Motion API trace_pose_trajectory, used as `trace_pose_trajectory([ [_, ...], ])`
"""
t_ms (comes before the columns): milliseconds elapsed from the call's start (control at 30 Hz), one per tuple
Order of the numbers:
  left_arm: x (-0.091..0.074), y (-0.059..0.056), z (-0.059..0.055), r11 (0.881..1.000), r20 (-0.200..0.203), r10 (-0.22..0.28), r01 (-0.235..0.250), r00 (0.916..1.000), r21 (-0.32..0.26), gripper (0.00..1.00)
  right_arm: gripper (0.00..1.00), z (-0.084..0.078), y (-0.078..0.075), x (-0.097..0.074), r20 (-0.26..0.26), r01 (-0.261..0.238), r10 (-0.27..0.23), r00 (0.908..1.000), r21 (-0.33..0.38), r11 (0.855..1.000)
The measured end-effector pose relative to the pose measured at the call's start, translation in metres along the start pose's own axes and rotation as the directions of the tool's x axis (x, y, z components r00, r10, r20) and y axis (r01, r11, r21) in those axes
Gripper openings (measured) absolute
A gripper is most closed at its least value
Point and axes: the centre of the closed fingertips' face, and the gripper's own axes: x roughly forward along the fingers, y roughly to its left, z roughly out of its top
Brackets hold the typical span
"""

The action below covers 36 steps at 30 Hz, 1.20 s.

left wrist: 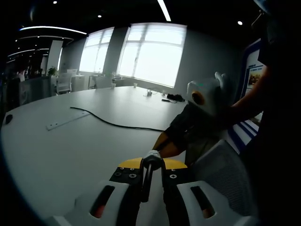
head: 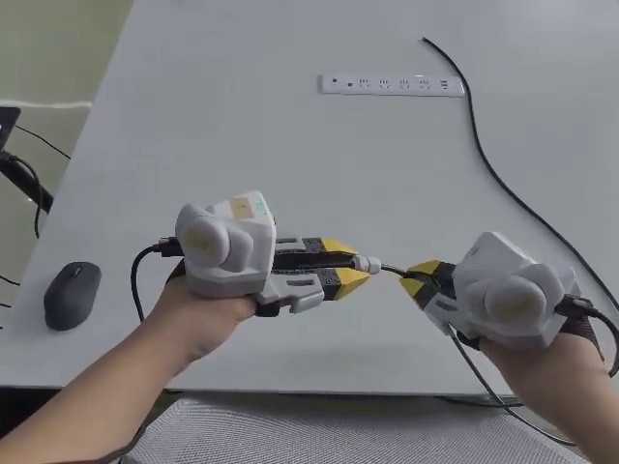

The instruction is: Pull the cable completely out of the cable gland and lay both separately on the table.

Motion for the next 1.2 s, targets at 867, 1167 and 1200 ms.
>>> trace_pose_trajectory([
  [867, -0.001, 0.005, -0.002, 1.0, -0.008, 0.009, -0.01, 0.9999, -0.005, 0.15, 0.01, -0.038, -0.011, 0.009, -0.092, 0.025, 0.005, 0.9958, 0.323, 0.946],
  [1167, 0.0, 0.007, 0.0, 1.0, -0.001, 0.005, -0.005, 1.0, -0.008, 0.15, 0.02, -0.037, -0.011, 0.007, -0.087, 0.019, 0.006, 0.9962, 0.276, 0.961],
  [1200, 0.0, 0.007, 0.0, 1.0, -0.001, 0.004, -0.004, 1.0, -0.005, 0.15, 0.02, -0.037, -0.011, 0.007, -0.088, 0.021, 0.003, 0.9961, 0.267, 0.964],
])
